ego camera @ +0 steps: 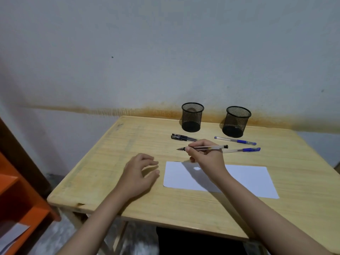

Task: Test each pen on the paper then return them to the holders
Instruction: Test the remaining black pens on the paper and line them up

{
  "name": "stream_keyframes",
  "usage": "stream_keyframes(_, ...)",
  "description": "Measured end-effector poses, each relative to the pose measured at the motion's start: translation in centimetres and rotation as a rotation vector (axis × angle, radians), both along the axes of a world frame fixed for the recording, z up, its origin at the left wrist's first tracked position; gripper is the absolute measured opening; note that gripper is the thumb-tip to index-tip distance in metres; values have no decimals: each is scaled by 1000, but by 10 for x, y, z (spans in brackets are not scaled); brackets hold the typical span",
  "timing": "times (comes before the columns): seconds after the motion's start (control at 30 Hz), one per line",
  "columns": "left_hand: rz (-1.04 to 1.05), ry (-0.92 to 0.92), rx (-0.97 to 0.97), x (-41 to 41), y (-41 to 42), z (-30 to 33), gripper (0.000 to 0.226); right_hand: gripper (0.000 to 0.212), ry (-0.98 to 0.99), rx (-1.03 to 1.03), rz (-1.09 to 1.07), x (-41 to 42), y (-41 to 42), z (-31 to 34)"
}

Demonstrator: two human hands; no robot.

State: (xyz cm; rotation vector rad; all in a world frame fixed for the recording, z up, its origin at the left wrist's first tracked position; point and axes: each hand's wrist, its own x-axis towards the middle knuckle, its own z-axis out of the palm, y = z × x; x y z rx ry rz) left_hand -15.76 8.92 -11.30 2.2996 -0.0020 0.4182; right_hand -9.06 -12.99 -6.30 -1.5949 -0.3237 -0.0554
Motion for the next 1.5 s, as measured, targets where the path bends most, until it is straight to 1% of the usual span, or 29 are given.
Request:
stream_keyframes(0.1, -72, -10, 90, -7, -20, -3, 38, 11, 32, -22, 11, 8, 14, -9)
stream_keyframes(0.2, -101, 16, 178, -7, -26, -9, 43, 15, 53, -33, 39, 16, 24, -16)
stream_keyframes(0.27, -101, 35, 229, -6, -26, -12, 48, 13, 64, -42, 38, 20, 28, -19)
stream_keyframes(0.43, -104, 44, 290, -6, -25, -15, 50, 10, 110, -56, 68, 24, 31, -23)
stream_keyframes(0.53, -110, 50, 301, -6, -25, -15, 51, 12, 115, -63, 57, 28, 33, -23)
stream_keyframes(0.67, -118, 70, 332, -7, -26, -15, 53, 19, 142, -67, -7, 30, 44, -27)
stream_keyframes(0.73, -114, 85, 349, -7, -27, -16, 55, 23, 126, -51, -27, 30, 48, -32)
stream_keyframes(0.9, -108, 108, 343, -8, -26, -18, 59, 26, 108, 9, 3, 27, 46, -38)
stream_keyframes(1.0, -105, 107, 336, -8, -27, -19, 59, 29, 79, -23, 13, 27, 48, -40)
stream_keyframes(1.17, -107, 101, 330, -9, -29, -17, 59, 28, 59, -86, 13, 29, 50, -42)
stream_keyframes(1.3, -106, 103, 330, -9, -29, -16, 58, 32, 60, -87, 37, 27, 50, -40)
stream_keyframes(1.5, -105, 100, 330, -9, -30, -15, 58, 30, 49, -108, 11, 27, 49, -39)
